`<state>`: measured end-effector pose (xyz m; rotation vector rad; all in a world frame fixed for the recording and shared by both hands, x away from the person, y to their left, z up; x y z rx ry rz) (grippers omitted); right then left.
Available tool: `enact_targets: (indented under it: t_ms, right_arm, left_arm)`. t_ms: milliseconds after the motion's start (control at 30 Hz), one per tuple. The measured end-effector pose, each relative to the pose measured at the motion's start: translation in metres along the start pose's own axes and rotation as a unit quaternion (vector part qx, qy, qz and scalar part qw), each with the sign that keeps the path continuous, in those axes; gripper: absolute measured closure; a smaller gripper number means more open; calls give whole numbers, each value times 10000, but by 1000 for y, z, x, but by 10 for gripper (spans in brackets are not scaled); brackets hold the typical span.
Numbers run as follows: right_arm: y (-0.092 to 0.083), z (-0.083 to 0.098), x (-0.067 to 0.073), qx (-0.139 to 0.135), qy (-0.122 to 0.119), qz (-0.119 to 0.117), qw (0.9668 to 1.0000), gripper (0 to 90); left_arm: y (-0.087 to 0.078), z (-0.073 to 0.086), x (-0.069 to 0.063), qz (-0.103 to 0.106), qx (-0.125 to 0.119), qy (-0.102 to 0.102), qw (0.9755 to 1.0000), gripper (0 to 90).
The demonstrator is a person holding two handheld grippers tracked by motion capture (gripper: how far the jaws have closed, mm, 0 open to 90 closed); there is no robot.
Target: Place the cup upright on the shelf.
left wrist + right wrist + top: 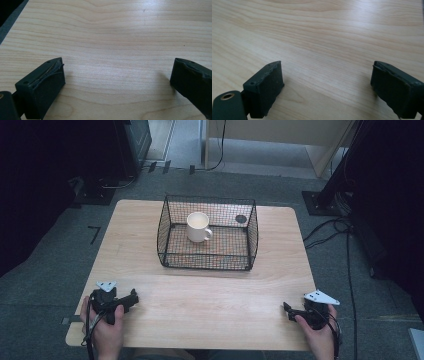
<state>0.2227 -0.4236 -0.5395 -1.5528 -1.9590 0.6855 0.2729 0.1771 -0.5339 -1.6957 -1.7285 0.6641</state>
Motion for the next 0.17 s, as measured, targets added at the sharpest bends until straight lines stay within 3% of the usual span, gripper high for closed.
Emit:
enact_targets:
  t_ms: [167]
  right_arm:
    - [2,-1,2,-4,67,69,10000,101]
  left_arm:
    - [0,0,0,0,1,-1,10000,0]
Point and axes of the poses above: each handheld gripper's, and its own axes: y roughly forward along the jaws, z roughly out of its underside, x roughly to its left, the point moved 2 cm from there along y, roughly forward along the jaws, and after that the axes turned 6 degrees about y, right-handed, at the moved point
